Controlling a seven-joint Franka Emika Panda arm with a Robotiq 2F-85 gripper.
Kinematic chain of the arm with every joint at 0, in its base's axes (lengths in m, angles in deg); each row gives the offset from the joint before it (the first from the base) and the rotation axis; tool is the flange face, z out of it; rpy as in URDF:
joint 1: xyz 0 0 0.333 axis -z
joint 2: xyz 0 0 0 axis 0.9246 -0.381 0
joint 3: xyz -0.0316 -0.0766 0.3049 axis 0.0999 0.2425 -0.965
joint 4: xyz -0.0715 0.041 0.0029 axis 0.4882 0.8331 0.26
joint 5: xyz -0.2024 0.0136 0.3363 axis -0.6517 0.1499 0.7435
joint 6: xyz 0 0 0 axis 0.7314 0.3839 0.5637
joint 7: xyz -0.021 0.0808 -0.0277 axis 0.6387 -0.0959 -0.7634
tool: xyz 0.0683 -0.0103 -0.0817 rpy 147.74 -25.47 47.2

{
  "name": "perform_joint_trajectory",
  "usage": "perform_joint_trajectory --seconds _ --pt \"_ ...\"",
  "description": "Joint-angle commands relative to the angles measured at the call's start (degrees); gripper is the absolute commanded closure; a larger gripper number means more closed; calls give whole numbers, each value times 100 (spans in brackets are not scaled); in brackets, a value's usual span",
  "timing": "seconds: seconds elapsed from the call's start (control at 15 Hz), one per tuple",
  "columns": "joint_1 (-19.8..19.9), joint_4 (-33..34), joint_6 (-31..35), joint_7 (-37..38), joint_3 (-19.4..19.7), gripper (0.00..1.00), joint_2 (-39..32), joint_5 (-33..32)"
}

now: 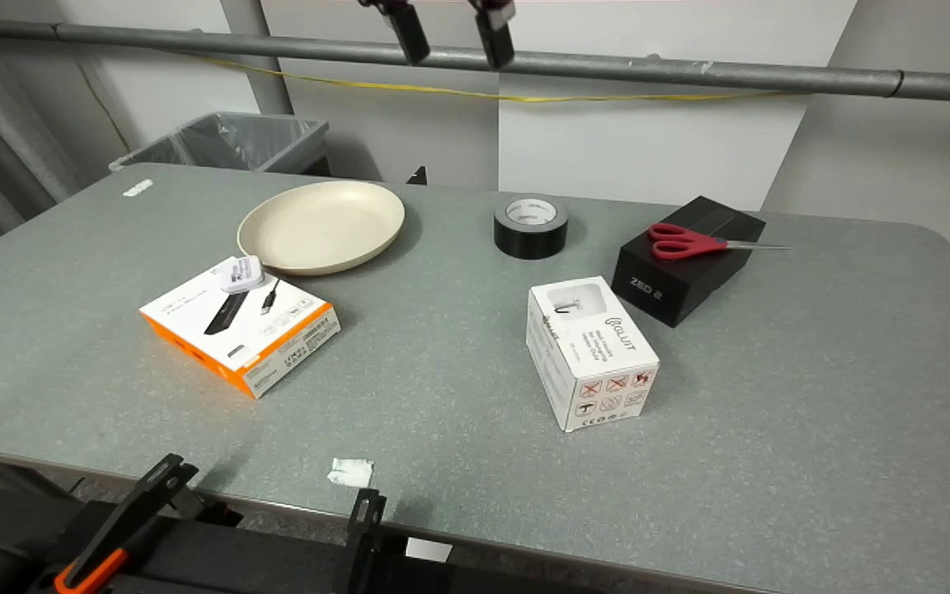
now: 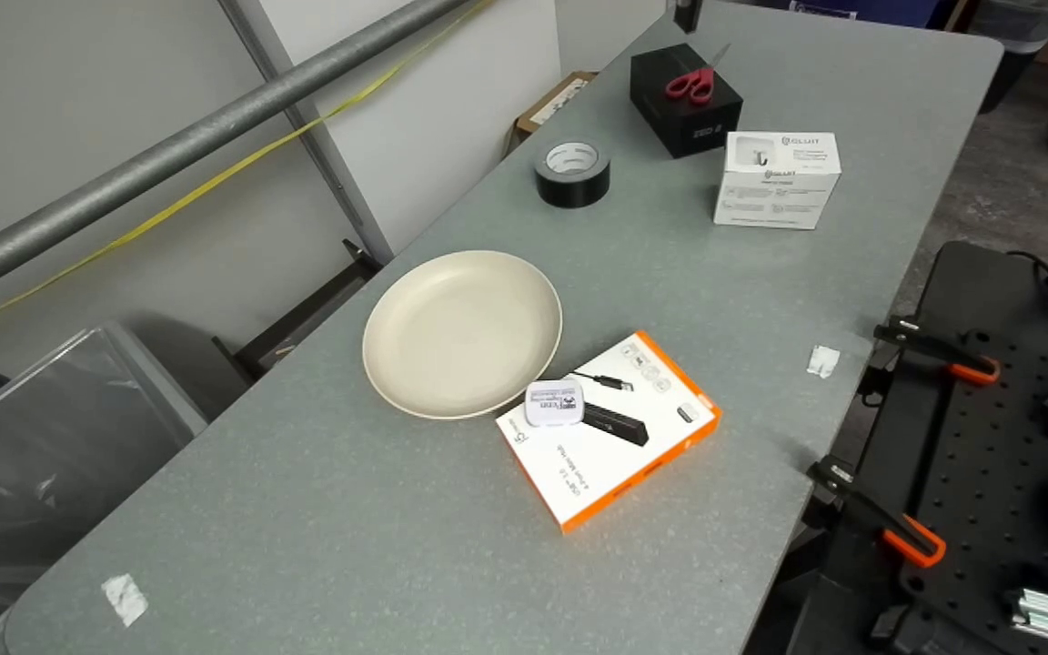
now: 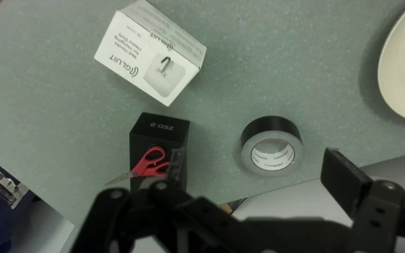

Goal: Put the black tape on the white plate

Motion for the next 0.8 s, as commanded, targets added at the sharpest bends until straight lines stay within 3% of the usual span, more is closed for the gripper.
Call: perform_joint_trajectory --seconds 0.0,0.2,0.27,0.33,0.6,0.73 --pt "37 921 789 35 269 0 -1472 -15" --pt "-195 1773 812 24 517 0 -2531 287" --pt "-274 1933 678 79 597 0 -2629 255" --pt "-334 1311 810 -10 709 0 -2079 156" --pt "-468 1815 807 -60 828 0 -2634 258" --pt "-533 2067 681 -37 825 6 -2837 285"
